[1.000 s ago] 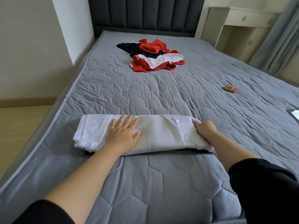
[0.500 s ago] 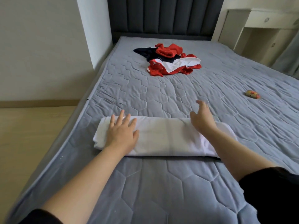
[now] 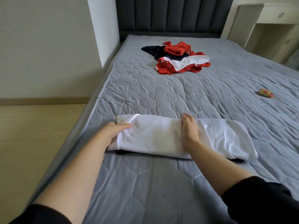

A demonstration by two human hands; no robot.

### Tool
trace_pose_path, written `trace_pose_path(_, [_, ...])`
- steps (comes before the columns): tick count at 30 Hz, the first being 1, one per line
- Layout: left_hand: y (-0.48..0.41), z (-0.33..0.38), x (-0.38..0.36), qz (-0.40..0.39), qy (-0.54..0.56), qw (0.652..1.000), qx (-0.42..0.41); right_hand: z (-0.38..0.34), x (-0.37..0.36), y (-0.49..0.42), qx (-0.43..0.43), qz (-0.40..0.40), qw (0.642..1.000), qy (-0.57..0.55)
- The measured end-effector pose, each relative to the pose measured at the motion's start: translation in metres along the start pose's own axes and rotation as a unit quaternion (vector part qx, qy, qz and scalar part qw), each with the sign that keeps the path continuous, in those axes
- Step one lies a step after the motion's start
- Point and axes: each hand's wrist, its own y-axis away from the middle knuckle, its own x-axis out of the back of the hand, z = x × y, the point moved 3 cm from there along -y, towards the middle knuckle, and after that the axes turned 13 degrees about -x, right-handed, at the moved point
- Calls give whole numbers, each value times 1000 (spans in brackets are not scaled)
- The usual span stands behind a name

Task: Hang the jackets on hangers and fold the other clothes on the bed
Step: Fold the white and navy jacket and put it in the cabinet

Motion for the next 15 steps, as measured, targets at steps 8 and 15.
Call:
trace_pose_path(8, [12, 4, 1, -53, 21, 998, 20, 15, -16, 2, 1, -24, 999, -27])
trace_pose_path(15, [26, 27, -11, -57, 160, 985, -27, 7, -28, 15, -7, -54, 997, -56])
